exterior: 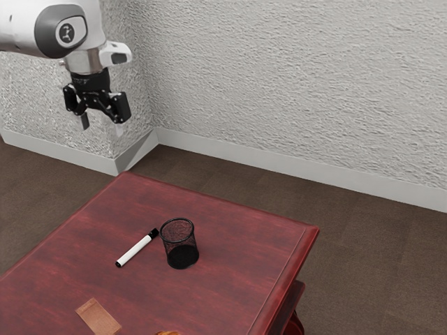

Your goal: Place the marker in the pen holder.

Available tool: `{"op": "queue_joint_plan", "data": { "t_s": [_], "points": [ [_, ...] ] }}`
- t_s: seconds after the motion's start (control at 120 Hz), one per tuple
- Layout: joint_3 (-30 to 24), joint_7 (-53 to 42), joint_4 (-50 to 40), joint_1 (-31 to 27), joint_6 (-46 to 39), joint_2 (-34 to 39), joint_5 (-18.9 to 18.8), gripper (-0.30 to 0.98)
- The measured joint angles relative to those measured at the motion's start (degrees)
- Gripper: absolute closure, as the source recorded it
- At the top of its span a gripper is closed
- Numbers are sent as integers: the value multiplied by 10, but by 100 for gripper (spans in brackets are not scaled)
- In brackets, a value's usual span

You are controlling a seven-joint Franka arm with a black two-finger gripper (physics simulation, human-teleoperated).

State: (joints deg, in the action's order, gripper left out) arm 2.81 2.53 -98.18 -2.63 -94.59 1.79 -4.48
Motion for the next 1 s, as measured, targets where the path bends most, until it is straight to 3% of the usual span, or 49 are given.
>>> {"op": "queue_joint_plan", "data": {
  "t_s": [0.2,0.492,0.658,1.0],
  "points": [
    [0,9,-57,-3,-31,-6,3,0],
    [0,17,-78,-24,-134,-182,13,0],
    [-1,17,-78,-27,-189,-238,17,0],
    [-20,11,-125,-26,-272,-252,27,1]
  ]
}}
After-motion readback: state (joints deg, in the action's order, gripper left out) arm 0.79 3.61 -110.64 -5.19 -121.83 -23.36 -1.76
